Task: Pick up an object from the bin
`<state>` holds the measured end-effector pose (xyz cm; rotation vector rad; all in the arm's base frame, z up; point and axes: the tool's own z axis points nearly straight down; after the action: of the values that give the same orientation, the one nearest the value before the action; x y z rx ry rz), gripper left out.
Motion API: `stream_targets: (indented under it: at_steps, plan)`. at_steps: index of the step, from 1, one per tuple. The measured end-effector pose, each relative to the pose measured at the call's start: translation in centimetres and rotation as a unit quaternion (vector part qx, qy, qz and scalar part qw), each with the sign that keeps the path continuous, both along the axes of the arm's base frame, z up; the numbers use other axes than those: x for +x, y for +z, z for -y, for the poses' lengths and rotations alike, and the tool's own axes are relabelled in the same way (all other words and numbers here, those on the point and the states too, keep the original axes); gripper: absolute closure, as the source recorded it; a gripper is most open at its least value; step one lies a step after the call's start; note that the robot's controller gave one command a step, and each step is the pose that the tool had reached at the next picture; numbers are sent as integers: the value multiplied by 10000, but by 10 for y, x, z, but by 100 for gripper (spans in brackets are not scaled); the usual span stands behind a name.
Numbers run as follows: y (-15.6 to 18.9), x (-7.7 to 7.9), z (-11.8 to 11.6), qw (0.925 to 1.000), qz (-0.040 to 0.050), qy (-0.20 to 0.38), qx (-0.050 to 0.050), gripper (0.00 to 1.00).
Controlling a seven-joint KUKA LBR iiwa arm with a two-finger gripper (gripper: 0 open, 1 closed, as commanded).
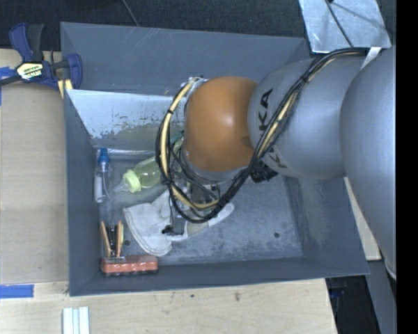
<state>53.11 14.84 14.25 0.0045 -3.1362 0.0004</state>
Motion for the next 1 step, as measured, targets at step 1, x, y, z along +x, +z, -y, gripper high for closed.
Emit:
stream_targets:
  at_steps: [1]
  plan:
    - [5, 2, 1, 10000, 40, -14, 6, 0]
